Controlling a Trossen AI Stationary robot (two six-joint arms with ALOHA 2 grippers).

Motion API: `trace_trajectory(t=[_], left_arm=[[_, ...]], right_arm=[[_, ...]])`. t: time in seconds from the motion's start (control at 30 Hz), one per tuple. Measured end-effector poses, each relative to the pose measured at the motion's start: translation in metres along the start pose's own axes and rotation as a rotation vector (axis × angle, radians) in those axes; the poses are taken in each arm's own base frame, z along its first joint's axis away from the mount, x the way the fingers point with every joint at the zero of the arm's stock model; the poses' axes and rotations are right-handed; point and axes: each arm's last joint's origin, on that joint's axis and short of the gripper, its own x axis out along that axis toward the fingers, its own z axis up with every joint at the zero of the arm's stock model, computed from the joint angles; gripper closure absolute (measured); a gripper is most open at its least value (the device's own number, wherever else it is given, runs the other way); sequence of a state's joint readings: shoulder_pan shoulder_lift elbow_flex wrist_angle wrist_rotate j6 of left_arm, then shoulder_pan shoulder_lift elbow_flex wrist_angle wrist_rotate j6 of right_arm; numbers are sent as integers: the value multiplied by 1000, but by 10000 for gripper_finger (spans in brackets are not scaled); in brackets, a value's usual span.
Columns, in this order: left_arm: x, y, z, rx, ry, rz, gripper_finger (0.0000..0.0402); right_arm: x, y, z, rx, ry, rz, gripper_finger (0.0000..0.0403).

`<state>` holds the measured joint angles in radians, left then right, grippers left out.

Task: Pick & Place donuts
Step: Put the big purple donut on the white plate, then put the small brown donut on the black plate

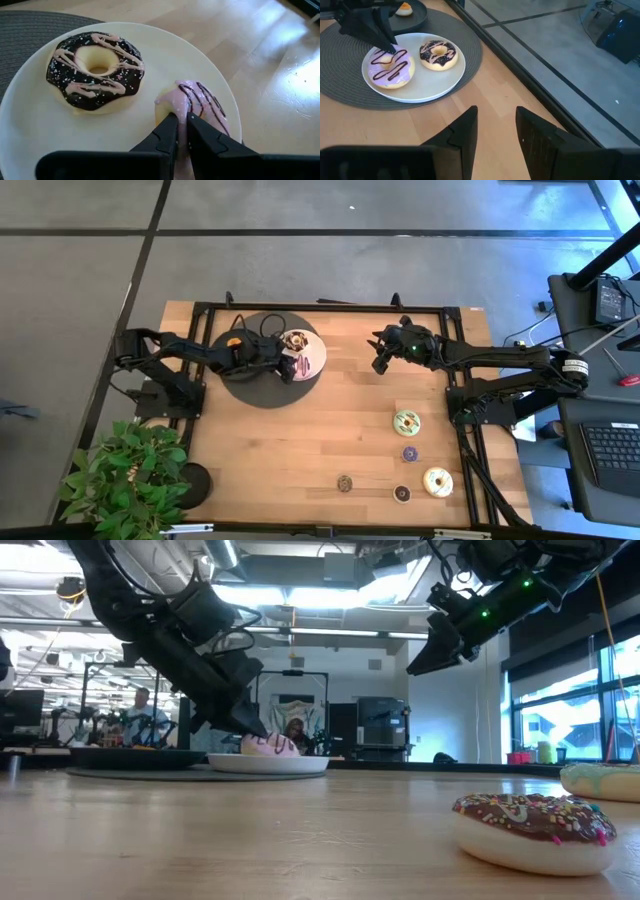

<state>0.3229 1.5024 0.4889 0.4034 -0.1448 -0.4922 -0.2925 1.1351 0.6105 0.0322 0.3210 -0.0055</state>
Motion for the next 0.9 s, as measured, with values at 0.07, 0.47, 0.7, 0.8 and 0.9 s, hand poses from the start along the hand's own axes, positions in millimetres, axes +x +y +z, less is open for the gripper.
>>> trace_trajectory(t=[0.07, 0.47, 0.7, 0.8, 0.9], left_arm=[[0, 0, 0, 11, 0, 0, 363], [0, 0, 0, 41, 5, -11, 316], [0, 2, 6, 75, -38, -24, 281], [-1, 1, 11, 108, -61, -59, 276], [-7, -3, 19, 147, -116, -107, 277]], right_arm=[[0, 0, 0, 0, 0, 0, 267], [0, 3, 6, 18, -65, 109, 267], [-3, 10, 9, -3, -103, 372, 267], [-4, 14, 10, -19, -107, 423, 267], [-5, 18, 10, -44, -113, 438, 267]])
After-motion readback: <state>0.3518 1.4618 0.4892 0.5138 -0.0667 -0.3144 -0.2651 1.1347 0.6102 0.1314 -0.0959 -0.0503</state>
